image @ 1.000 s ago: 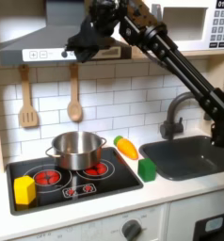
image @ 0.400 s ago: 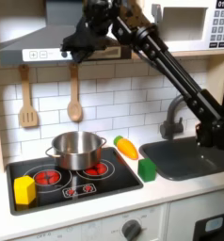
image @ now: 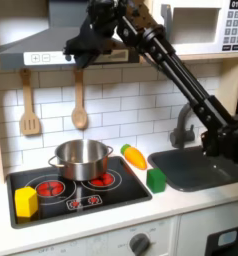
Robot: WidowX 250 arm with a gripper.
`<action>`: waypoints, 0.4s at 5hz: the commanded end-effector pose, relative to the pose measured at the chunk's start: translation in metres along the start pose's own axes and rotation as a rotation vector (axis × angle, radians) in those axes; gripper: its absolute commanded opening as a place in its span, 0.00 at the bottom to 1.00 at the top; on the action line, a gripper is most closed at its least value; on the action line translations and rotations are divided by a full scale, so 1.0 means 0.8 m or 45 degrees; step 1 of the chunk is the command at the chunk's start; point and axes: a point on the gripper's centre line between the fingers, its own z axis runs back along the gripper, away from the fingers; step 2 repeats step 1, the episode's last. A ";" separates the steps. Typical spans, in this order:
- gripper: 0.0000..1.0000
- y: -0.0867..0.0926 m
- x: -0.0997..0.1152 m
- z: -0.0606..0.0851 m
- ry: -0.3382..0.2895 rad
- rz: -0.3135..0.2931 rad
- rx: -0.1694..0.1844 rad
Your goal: Push button
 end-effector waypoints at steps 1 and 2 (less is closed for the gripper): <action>0.00 -0.003 0.002 -0.007 0.038 -0.014 0.012; 0.00 -0.003 0.002 -0.007 0.038 -0.014 0.012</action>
